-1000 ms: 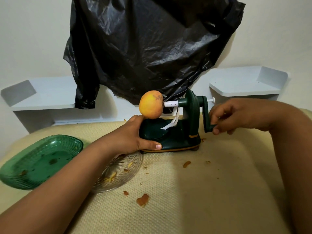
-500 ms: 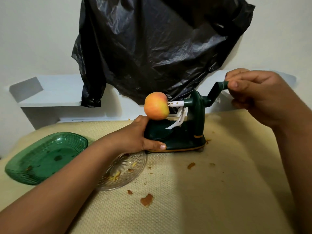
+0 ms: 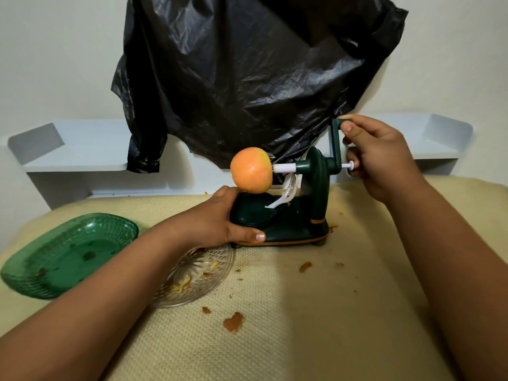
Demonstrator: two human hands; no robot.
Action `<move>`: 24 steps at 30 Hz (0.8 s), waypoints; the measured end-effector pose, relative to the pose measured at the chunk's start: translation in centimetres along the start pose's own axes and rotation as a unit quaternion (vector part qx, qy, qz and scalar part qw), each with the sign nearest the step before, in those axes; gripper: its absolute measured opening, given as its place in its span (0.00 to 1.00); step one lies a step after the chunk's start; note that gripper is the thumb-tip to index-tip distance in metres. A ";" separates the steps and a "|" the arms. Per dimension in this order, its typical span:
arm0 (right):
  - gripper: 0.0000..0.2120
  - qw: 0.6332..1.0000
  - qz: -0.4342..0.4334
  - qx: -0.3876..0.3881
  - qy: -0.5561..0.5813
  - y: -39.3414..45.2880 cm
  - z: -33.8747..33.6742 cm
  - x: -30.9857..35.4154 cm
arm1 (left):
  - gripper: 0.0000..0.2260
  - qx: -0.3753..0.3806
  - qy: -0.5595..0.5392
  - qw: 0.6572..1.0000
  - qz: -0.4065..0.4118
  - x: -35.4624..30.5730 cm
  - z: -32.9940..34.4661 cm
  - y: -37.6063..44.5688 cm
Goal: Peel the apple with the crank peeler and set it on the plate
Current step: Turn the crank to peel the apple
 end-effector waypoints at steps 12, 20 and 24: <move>0.17 0.935 -0.033 0.049 -0.351 -0.1 -0.6 -1.7 | 0.44 -0.020 0.023 0.999 -0.012 0.1 -0.1 -0.1; 0.12 0.779 0.041 0.210 -0.589 -2.6 1.1 -2.0 | 0.46 -0.025 0.020 0.999 -0.017 0.0 -0.3 -0.1; 0.06 0.746 0.113 0.318 -0.574 -4.6 0.8 -1.1 | 0.46 -0.022 0.034 0.999 -0.025 0.0 -0.4 -0.1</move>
Point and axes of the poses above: each hand's wrist, its own y-axis towards the middle knuckle, its own z-axis out of the palm, x = y × z, the point moved 6 cm from there along y, towards the middle knuckle, and after that the axes turned 3 degrees about z, right-handed, at the moved point
